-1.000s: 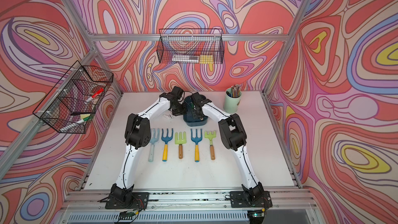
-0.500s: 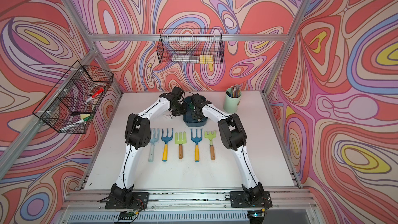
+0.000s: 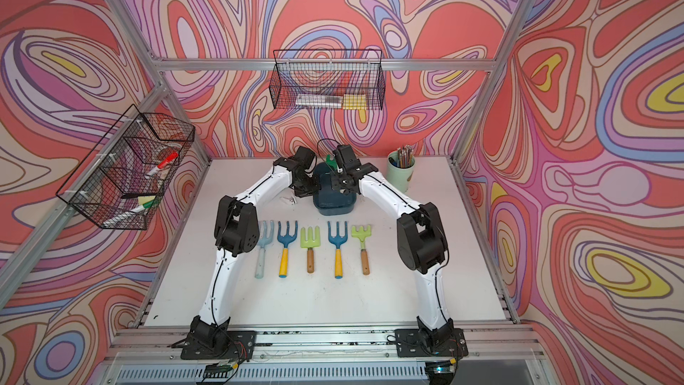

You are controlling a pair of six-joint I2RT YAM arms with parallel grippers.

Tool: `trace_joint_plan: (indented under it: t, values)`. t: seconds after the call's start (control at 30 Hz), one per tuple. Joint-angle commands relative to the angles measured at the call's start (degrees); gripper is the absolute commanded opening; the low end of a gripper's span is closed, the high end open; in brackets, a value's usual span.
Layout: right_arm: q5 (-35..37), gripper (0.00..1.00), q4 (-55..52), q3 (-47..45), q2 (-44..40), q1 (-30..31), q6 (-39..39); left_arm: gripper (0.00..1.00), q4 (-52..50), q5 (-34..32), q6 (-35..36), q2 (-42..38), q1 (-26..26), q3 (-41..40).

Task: Take the hand rake out of the storage box
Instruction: Pick up the rake from the storage box, then place the rake at the center of the board, then place the storage box at the center of the board.

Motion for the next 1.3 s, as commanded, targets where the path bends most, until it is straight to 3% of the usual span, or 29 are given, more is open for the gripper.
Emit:
trace_joint_plan:
  t: [0.0,0.3,0.57,0.83,1.27]
  values:
    - [3.1,0.19,-4.2,-3.2,-4.8,-0.3,1.4,0.0,-1.4,-0.9,-0.2,0.8,0.3,1.8]
    - [9.7,0.2,-12.0,-23.6,-23.9,-1.2,6.0,0.0,-2.0,-1.1,0.9,-0.1,0.7,1.4]
    - [9.3,0.21,-18.3,-39.0,-36.4,-2.5,11.9,0.0,-1.4,-0.7,0.9,0.3,0.9,1.5]
    - [5.7,0.21,-14.1,-51.7,-38.7,-2.5,18.2,0.0,-1.7,-0.8,1.2,0.6,1.6,2.2]
    - [2.6,0.2,-5.5,-58.4,-36.4,-2.5,18.2,0.07,-6.5,0.0,0.6,3.5,1.6,6.4]
